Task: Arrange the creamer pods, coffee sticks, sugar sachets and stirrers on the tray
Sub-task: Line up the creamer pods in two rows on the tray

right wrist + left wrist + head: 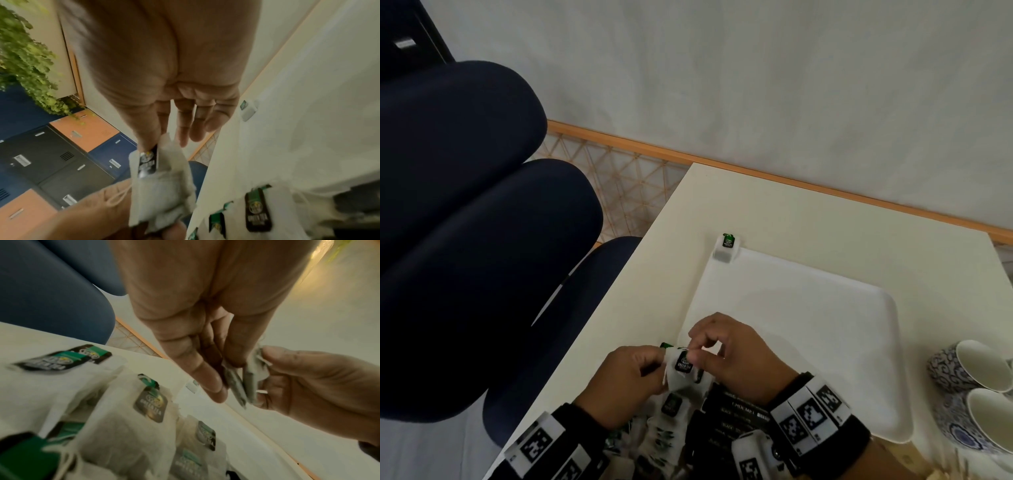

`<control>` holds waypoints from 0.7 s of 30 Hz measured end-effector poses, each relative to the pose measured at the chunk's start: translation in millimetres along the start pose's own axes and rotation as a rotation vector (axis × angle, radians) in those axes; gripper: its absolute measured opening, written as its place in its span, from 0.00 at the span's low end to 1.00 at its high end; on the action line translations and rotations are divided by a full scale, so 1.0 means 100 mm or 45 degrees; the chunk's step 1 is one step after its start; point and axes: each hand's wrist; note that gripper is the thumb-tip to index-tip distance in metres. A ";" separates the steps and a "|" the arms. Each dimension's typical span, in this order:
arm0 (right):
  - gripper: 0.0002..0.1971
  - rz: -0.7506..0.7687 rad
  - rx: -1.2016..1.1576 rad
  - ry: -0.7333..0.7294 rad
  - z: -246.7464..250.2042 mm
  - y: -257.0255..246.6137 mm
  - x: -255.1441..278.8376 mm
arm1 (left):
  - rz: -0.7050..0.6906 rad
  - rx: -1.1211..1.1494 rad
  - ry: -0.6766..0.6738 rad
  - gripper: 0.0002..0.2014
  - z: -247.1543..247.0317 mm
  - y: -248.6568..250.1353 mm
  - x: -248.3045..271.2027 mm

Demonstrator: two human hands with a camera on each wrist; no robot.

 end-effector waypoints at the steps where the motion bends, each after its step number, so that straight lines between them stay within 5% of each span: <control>1: 0.02 -0.015 -0.016 0.019 -0.02 0.02 -0.01 | -0.006 0.007 -0.011 0.14 0.00 0.01 0.00; 4: 0.02 -0.075 -0.049 0.012 -0.06 0.03 -0.02 | 0.014 -0.049 -0.027 0.21 -0.01 0.00 0.00; 9: 0.05 -0.080 -0.053 0.095 -0.06 0.05 0.01 | 0.024 -0.170 -0.064 0.10 0.02 0.06 0.02; 14: 0.06 -0.076 0.087 0.284 0.06 0.14 0.03 | 0.042 -0.802 0.190 0.16 0.23 -0.07 -0.01; 18: 0.11 -0.063 0.231 0.284 0.13 0.21 0.08 | 0.173 -1.153 0.058 0.12 0.24 -0.10 0.04; 21: 0.11 -0.060 0.288 0.231 0.13 0.22 0.10 | 0.191 -1.237 -0.033 0.22 0.14 -0.09 0.07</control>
Point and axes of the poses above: each hand's wrist, its own x-axis away from the middle knuckle, its own z-axis out of the back of the hand, y = z × x, and after that the axes turned 2 degrees about -y, right-handed
